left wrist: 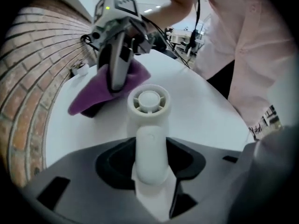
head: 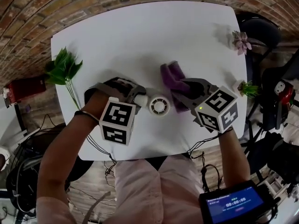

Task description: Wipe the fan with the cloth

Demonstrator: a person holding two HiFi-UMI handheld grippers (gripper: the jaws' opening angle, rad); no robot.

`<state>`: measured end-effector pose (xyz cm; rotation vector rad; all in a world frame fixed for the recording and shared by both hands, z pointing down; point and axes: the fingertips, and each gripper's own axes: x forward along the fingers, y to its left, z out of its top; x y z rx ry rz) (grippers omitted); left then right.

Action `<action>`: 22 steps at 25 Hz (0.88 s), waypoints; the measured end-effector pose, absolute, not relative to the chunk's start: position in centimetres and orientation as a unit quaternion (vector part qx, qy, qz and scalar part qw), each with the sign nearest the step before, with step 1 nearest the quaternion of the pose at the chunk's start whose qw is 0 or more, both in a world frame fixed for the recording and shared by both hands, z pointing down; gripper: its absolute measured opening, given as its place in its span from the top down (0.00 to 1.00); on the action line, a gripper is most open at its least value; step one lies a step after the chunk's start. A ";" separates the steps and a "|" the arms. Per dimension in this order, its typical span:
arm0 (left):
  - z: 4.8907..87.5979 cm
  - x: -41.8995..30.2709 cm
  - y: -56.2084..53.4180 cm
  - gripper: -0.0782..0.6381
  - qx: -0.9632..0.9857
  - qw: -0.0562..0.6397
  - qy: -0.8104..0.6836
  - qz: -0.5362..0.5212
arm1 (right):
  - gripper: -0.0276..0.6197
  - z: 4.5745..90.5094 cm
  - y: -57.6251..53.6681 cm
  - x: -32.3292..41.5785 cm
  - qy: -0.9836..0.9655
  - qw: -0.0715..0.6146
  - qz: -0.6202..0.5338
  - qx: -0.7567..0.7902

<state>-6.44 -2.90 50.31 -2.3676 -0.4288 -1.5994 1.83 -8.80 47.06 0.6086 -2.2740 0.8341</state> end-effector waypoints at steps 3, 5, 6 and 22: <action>50.6 -6.1 -2.5 0.62 -0.783 0.189 -0.197 -0.559 | 0.77 46.8 -9.5 2.3 -0.875 0.357 0.249 0.210; 50.6 -6.0 -2.2 0.62 -0.762 0.224 -0.224 -0.565 | 0.77 47.0 -9.3 2.2 -0.881 0.389 0.196 0.183; 50.5 -5.9 -2.0 0.62 -0.752 0.240 -0.236 -0.567 | 0.77 47.1 -8.9 2.0 -0.884 0.404 0.171 0.164; 50.6 -5.7 -1.0 0.62 -0.668 0.350 -0.300 -0.585 | 0.77 48.9 -1.2 -2.1 -0.847 0.484 -0.135 -0.172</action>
